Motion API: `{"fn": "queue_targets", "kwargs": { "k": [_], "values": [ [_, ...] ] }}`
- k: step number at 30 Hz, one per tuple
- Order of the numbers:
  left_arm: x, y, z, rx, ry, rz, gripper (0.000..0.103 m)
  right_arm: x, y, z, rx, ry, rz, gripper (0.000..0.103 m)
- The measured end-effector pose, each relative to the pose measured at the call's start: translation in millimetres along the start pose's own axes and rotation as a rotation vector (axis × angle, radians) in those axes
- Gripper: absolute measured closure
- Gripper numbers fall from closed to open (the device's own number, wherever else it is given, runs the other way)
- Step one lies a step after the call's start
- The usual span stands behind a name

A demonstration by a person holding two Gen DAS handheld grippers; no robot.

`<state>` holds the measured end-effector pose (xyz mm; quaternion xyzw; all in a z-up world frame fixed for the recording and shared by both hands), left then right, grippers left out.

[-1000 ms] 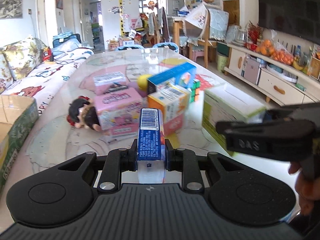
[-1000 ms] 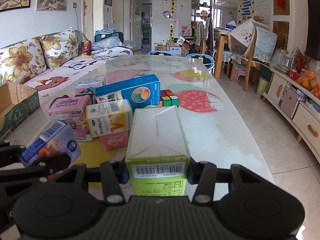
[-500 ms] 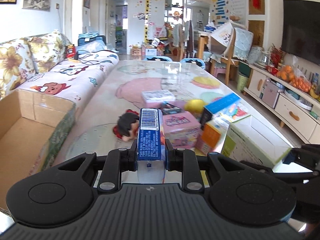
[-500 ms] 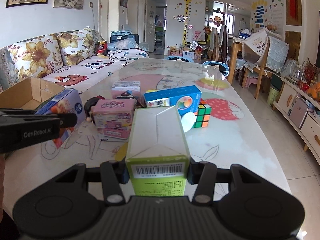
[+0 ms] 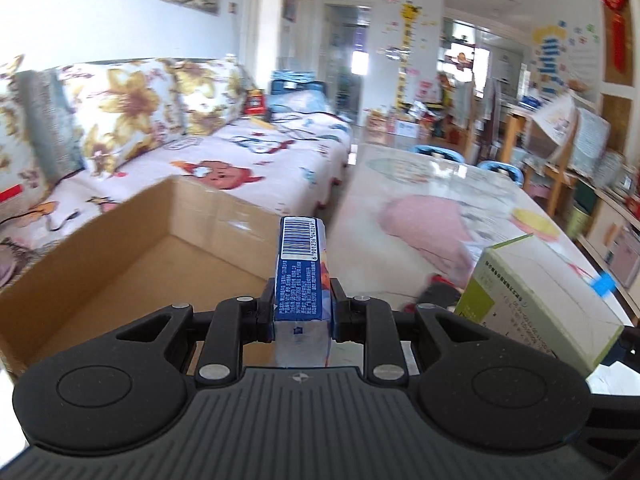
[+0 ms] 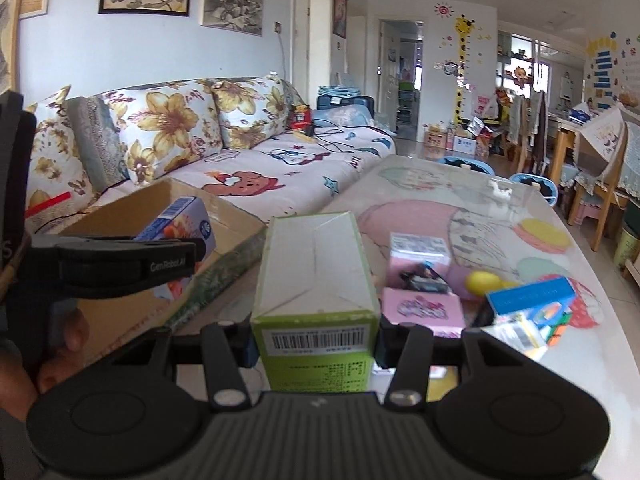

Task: Organize rigid objects
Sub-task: 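Carry both boxes into the cardboard box on the sofa and open both tools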

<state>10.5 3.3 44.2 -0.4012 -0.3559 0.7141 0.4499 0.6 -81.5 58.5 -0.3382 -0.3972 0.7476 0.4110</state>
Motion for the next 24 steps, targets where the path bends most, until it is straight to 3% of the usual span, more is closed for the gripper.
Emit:
{"fn": "queue_targets", "kwargs": {
  "k": [11, 20, 24],
  "values": [
    [71, -31, -8, -0.043, -0.265, 0.139, 0.075, 57, -39, -66, -0.04, -0.156, 0.028, 0.053],
    [118, -46, -1, -0.005, -0.34, 0.227, 0.075, 97, -44, -95, 0.007, -0.23, 0.076, 0.053],
    [120, -37, 18, 0.001, -0.367, 0.24, 0.073, 111, -43, -102, 0.029, -0.253, 0.112, 0.052]
  ]
}}
Point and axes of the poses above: each gripper's, at about its wrist camera, not at the fingertips, and z roughly against the way its jaws point, x to its left, y to its underside, the point moved 1 cm from there along -z, roughly the way its jaws point, and after that the axes turned 12 degrees about z, right-handed, at the moved point
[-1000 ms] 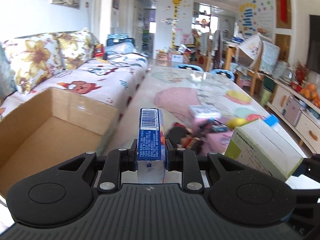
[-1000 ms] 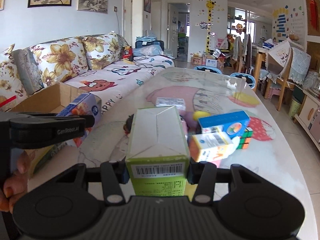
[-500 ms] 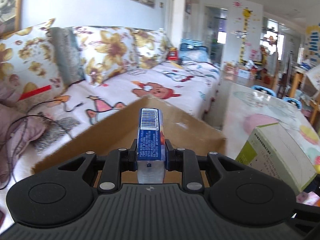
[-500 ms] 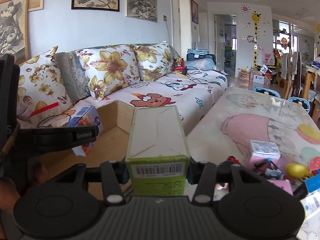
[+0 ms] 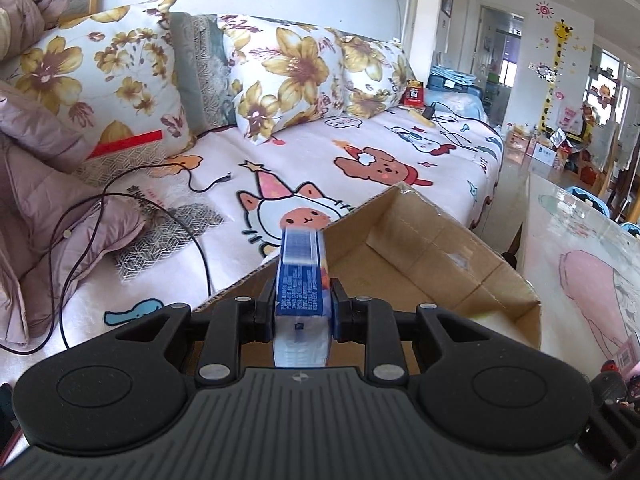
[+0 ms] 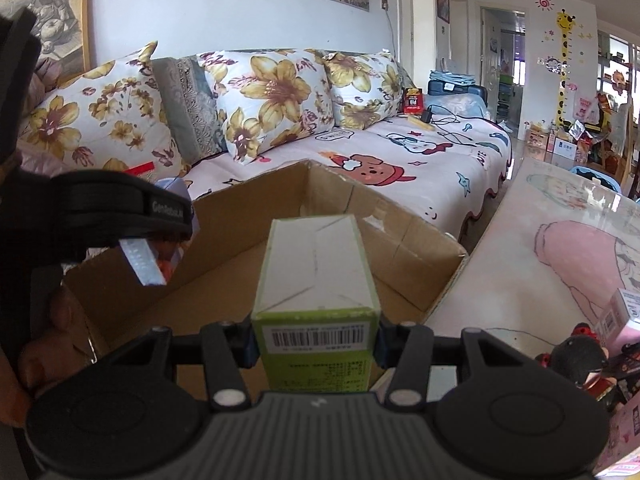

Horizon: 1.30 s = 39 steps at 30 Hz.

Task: Organize rigid objects
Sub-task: 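Carry both boxes into the cardboard box on the sofa and open both tools, then return the right tool to the table and grasp the yellow-and-white milk box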

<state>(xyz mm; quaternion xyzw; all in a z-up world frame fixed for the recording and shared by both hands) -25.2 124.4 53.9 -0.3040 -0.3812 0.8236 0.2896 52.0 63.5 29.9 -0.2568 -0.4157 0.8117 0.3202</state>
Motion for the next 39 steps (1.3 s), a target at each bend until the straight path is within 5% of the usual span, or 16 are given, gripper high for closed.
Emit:
{"fn": "queue_targets", "kwargs": {
  "k": [4, 7, 13, 19, 39],
  "values": [
    [9, 3, 15, 0.0, -0.007, 0.007, 0.06, 10, -1, 3, -0.009, 0.023, 0.046, 0.034],
    [5, 4, 26, -0.01, -0.008, -0.005, 0.042, 14, -2, 10, -0.014, 0.054, 0.082, 0.032],
    [-1, 5, 36, -0.024, 0.021, -0.027, 0.024, 12, 7, 36, -0.031, 0.141, 0.111, 0.024],
    [-23, 3, 24, -0.05, 0.071, -0.075, 0.014, -1, 21, 59, -0.048, 0.203, 0.076, 0.021],
    [-50, 5, -7, -0.028, 0.23, -0.265, 0.006, -56, 81, 112, -0.065, 0.348, -0.071, 0.02]
  ]
}}
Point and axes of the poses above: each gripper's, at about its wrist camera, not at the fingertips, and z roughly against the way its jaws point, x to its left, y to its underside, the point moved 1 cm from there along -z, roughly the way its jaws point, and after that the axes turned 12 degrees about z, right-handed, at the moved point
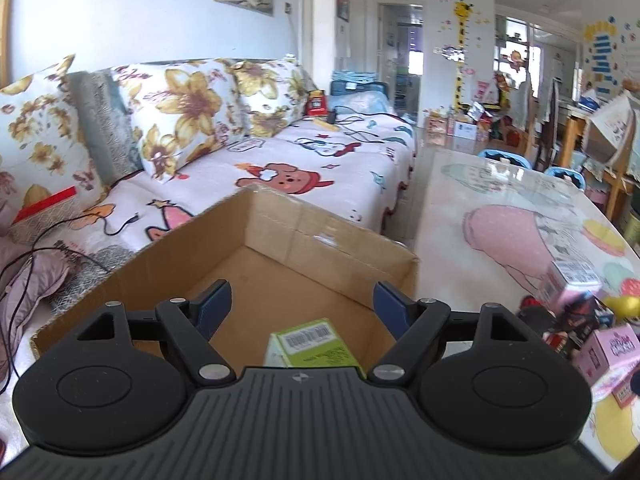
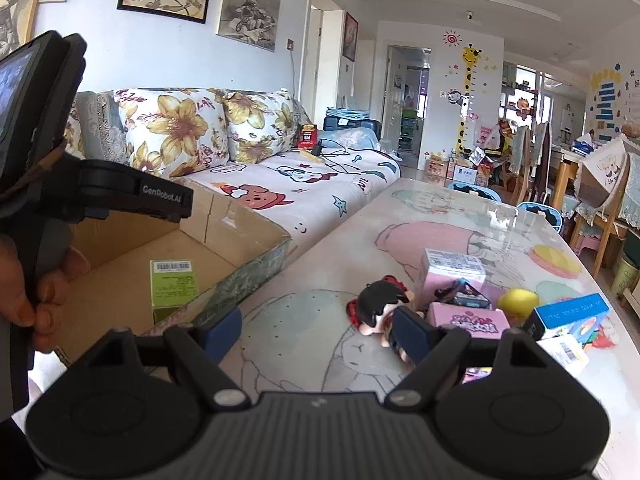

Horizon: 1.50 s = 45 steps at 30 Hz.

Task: Organize rigid objects
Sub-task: 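Return the right tool to the table and grasp the yellow-and-white milk box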

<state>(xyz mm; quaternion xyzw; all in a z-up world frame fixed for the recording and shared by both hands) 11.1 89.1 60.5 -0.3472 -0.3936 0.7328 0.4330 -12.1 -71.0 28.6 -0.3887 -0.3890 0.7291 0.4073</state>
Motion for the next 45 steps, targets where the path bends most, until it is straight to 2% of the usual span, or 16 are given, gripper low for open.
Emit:
{"fn": "queue_targets", "kwargs": {
  "k": [14, 23, 32, 36, 41, 45],
  "values": [
    [-28, 17, -5, 0.013, 0.213, -0.161, 0.004, -74, 29, 14, 0.014, 0.185, -0.094, 0.02],
    [-36, 22, -19, 0.044, 0.294, -0.223, 0.003, -116, 58, 8, 0.085, 0.261, -0.132, 0.019],
    [-40, 33, -24, 0.068, 0.355, -0.307, 0.002, -133, 67, -8, 0.119, 0.223, -0.124, 0.015],
    [-42, 34, -28, 0.078, 0.37, -0.332, 0.002, -144, 71, -15, 0.127, 0.179, -0.149, 0.015],
    [-40, 37, -25, 0.087, 0.389, -0.345, 0.001, -152, 75, -20, 0.147, 0.122, -0.203, 0.019],
    [-41, 41, -24, 0.1, 0.404, -0.354, 0.001, -154, 74, -20, 0.142, 0.107, -0.197, 0.022]
  ]
}}
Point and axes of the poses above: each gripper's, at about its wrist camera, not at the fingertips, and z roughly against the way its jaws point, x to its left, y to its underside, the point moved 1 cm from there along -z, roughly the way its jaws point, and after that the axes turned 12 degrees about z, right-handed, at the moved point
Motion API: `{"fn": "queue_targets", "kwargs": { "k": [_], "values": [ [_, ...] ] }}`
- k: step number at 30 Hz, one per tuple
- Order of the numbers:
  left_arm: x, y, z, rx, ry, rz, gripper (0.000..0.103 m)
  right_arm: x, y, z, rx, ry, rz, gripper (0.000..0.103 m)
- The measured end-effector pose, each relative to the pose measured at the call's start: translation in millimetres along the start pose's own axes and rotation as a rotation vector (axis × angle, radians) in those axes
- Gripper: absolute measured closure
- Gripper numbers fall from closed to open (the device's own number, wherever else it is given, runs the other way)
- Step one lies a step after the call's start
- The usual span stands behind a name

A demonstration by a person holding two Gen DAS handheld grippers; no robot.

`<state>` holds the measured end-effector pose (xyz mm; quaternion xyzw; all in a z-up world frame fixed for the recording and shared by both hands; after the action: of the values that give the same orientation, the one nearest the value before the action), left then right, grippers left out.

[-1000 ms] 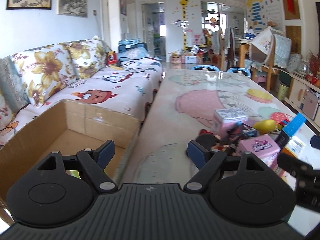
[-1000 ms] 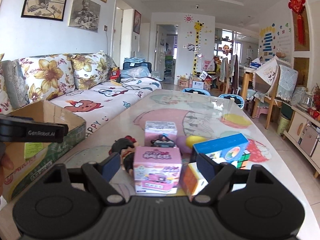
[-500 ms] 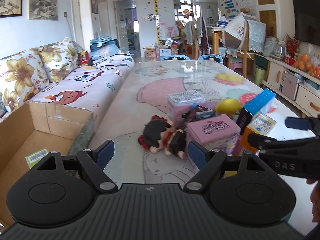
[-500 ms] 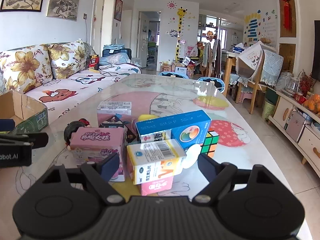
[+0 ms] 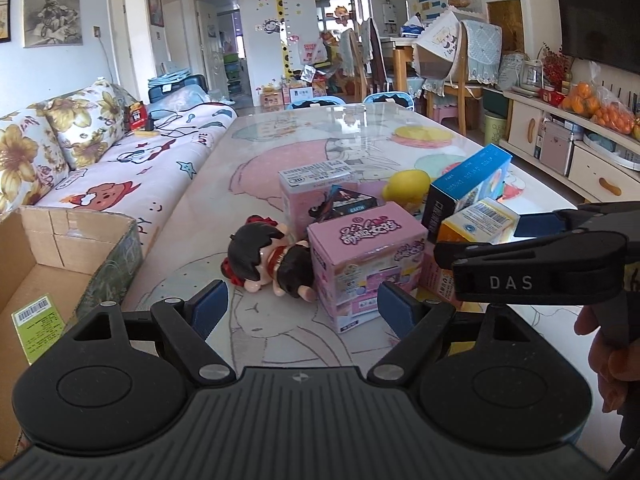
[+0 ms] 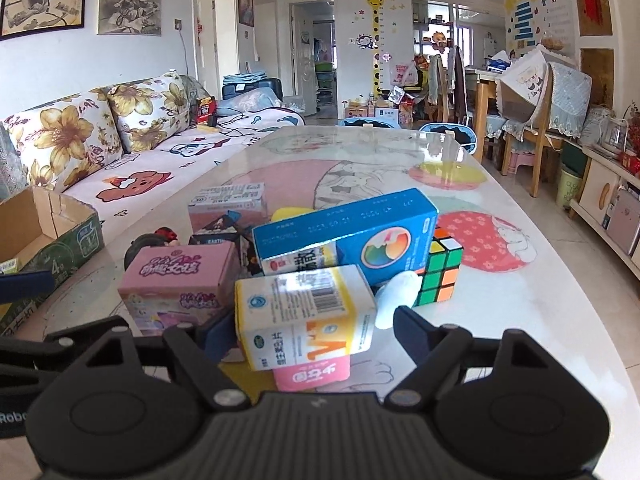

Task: Organize rigid objects
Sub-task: 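Return the right tool to the table and grasp the yellow-and-white milk box, then grasp the pink toy box with the left tool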

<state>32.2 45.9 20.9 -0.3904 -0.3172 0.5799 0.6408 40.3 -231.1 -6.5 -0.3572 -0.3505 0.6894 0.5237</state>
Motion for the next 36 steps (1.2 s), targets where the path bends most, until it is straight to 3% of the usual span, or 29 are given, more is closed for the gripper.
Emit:
{"fn": "queue_targets", "kwargs": {
  "k": [2, 4, 11, 21, 36],
  "values": [
    [-1, 2, 1, 0.004, 0.009, -0.01, 0.001, -1, 0, 0, -0.003, -0.015, 0.001, 0.026],
    [-3, 3, 1, 0.007, 0.017, -0.02, 0.001, -1, -1, 1, -0.002, -0.023, 0.01, 0.036],
    [-11, 6, -2, 0.007, 0.036, -0.037, 0.001, -10, 1, 10, -0.013, 0.006, 0.008, 0.037],
    [-28, -4, -16, -0.029, -0.004, 0.006, 0.001, -30, 6, 16, 0.005, 0.082, -0.005, 0.037],
    [-35, -13, -42, -0.017, -0.068, 0.032, 0.0, -44, 10, 26, -0.016, 0.058, -0.031, 0.037]
  ]
}}
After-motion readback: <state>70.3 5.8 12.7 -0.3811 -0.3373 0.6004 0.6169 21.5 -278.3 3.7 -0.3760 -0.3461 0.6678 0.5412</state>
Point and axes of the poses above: each gripper's, at about its wrist camera, not at the fingertips, and z roughly against the way its jaws point, x to its left, y to its underside, the point moved 1 cm from there along -z, roughly the way its jaws point, and after that the axes turned 12 degrees about z, right-handed, at the moved point
